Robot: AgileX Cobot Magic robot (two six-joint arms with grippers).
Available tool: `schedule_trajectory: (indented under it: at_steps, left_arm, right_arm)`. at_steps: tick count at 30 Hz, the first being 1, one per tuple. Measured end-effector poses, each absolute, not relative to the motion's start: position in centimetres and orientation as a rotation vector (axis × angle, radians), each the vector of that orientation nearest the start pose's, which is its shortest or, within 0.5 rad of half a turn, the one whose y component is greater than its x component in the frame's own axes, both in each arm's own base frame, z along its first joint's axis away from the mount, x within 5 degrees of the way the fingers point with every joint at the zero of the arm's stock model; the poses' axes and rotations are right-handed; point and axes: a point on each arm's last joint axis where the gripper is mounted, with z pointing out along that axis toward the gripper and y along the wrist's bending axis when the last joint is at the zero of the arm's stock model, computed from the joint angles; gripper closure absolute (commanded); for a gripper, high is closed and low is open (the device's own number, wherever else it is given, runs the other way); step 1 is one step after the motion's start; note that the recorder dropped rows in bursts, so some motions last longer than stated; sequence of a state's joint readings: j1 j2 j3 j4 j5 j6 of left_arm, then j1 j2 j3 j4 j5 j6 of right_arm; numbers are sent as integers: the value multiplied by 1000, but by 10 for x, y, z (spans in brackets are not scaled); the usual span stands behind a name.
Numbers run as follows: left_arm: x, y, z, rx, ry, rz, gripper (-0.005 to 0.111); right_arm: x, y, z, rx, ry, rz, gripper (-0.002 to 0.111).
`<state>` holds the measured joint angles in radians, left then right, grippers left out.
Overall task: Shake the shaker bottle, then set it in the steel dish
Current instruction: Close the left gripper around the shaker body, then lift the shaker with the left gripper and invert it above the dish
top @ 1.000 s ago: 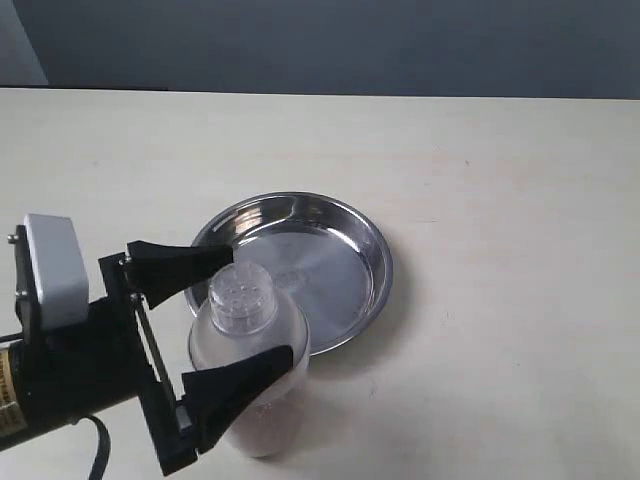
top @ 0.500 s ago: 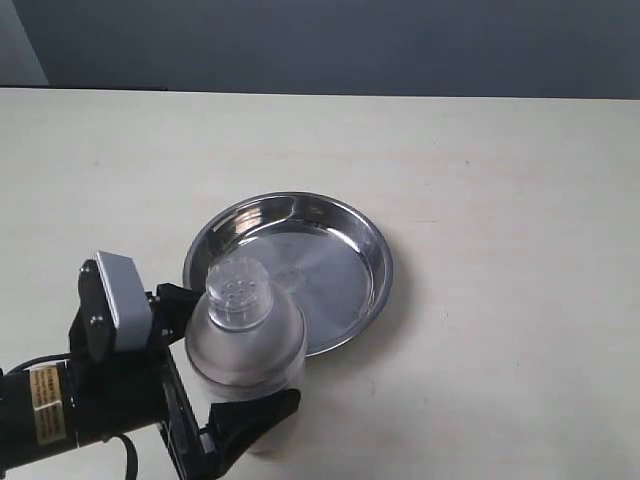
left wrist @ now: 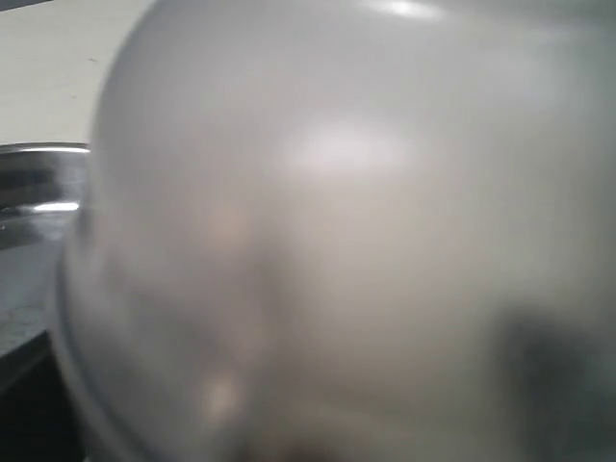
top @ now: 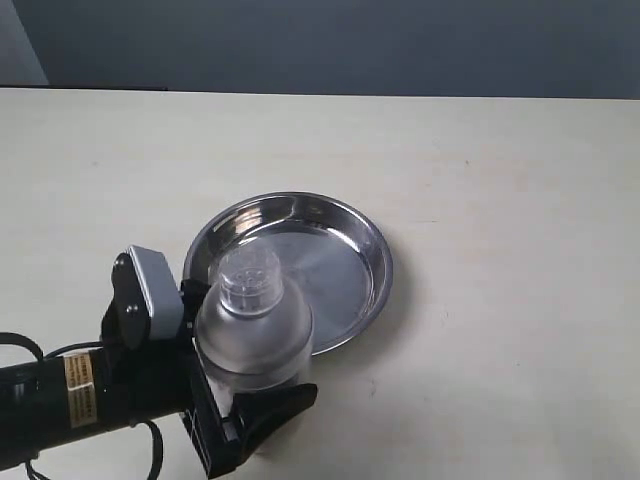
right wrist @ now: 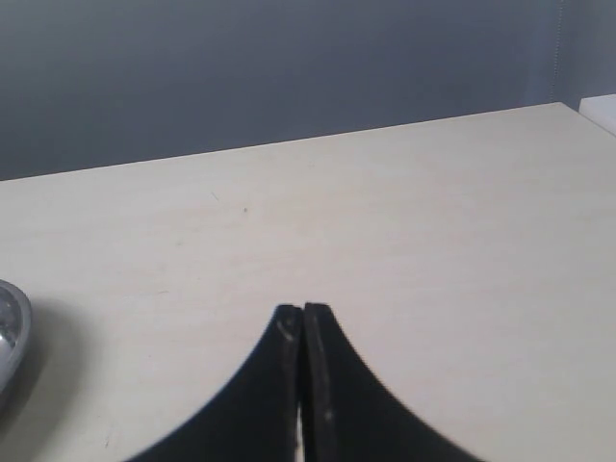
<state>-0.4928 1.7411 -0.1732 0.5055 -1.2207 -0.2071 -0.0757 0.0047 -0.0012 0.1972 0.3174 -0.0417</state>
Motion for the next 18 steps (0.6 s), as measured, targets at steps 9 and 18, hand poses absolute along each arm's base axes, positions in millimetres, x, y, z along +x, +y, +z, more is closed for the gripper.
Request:
schedule_trajectory:
  at_steps: [9, 18]
  left_arm:
    - [165, -136, 123, 744, 1766, -806, 26]
    - [163, -137, 123, 760, 1762, -834, 97]
  right_arm:
    - [55, 1, 185, 155, 1793, 105, 109]
    - [55, 1, 185, 155, 1793, 105, 109]
